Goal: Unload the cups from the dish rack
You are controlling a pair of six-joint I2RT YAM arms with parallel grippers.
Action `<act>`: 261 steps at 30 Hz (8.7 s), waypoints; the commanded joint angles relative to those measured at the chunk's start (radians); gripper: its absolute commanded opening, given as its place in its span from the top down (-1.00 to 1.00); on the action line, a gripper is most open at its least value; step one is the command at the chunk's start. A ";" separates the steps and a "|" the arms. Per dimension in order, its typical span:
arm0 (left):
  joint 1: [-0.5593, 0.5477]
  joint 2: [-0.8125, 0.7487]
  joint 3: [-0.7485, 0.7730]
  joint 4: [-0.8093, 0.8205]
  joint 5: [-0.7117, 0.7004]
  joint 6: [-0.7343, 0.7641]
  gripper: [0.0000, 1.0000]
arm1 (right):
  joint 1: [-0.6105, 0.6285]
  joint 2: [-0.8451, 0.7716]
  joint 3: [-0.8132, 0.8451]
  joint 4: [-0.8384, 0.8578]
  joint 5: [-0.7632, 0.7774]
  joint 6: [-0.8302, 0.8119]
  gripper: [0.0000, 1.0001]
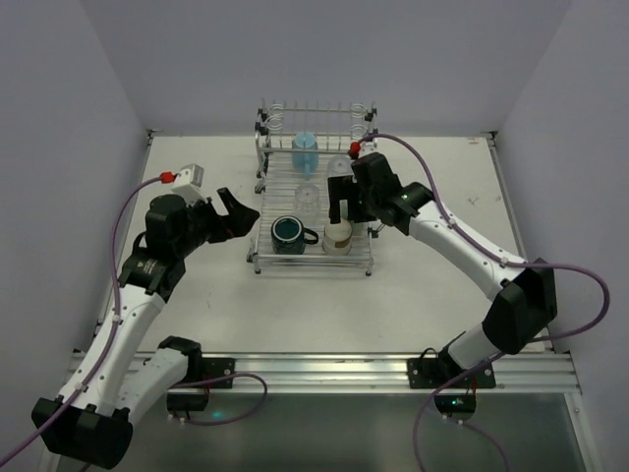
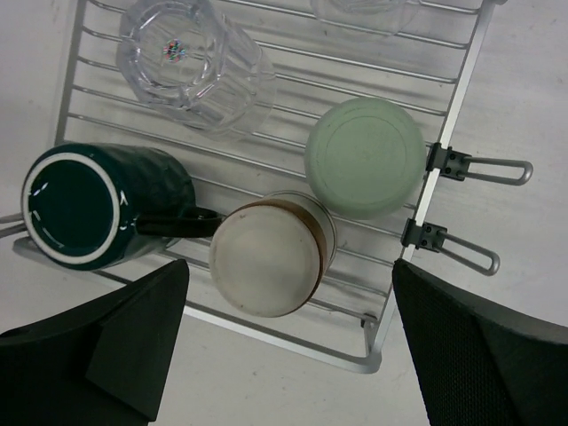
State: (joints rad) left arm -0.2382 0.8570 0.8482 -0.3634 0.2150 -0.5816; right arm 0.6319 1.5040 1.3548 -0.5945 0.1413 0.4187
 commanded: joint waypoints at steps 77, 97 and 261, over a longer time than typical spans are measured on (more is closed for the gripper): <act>-0.007 0.047 -0.109 0.222 0.411 0.005 -1.00 | 0.134 0.073 0.109 -0.111 0.201 0.061 1.00; -0.007 0.017 -0.202 0.837 0.802 -0.633 -0.77 | 0.107 -0.570 -0.419 0.564 -0.528 -0.034 1.00; 0.179 0.209 0.189 0.047 0.230 0.098 -0.62 | -0.069 0.335 0.276 -0.142 0.054 -0.181 -0.24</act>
State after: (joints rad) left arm 0.0025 1.0695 1.0832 -0.4335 0.2672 -0.4789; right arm 0.5751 1.8416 1.6409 -0.7609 0.2089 0.2436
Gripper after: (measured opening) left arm 0.800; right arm 0.648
